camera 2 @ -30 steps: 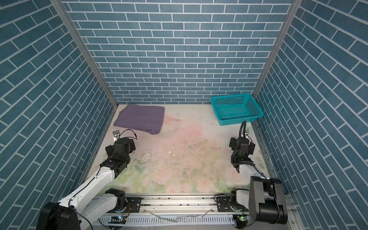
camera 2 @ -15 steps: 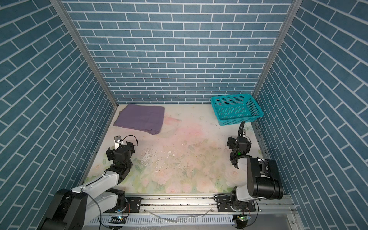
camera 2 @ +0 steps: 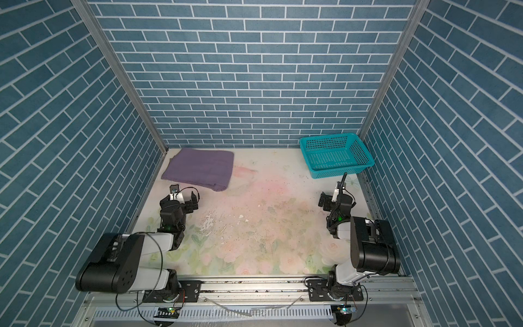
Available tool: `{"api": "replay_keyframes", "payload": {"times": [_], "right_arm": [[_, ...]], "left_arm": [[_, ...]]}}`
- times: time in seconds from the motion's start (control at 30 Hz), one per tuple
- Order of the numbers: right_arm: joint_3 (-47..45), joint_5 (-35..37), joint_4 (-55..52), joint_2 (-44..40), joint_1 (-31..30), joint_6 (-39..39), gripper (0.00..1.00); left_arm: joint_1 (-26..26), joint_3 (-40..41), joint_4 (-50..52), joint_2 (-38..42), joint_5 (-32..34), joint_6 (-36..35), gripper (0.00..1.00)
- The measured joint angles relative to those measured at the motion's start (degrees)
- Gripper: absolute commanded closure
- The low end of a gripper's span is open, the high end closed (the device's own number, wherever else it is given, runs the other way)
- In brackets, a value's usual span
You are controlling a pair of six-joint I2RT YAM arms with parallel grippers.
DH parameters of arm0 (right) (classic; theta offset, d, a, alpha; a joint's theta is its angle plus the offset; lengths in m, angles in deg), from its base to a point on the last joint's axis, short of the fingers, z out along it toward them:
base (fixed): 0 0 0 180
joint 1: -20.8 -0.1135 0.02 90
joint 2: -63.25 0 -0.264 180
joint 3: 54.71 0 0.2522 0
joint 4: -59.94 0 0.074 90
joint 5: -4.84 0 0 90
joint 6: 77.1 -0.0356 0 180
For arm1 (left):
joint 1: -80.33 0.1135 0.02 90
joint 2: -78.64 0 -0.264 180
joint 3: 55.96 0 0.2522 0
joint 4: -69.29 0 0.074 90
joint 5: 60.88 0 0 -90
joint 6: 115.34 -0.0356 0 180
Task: Fold and stack the trousers
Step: Reset both arms
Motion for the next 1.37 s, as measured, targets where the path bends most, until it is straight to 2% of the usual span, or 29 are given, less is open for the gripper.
{"api": "replay_keyframes", "payload": {"times": [0.1, 0.3, 1.37], "right_arm": [[0.00, -1.57, -0.24, 0.02, 0.26, 0.09, 0.01], [0.00, -3.37, -0.39, 0.02, 0.39, 0.09, 0.01], [0.04, -3.72, -0.98, 0.07, 0.39, 0.11, 0.01]], "left_arm": [[0.39, -0.20, 2.16, -2.19, -2.16, -0.42, 0.01], [0.98, -6.91, 5.84, -2.12, -2.93, -0.33, 0.01], [1.05, -7.02, 8.44, -2.10, -2.56, -0.24, 0.01]]}}
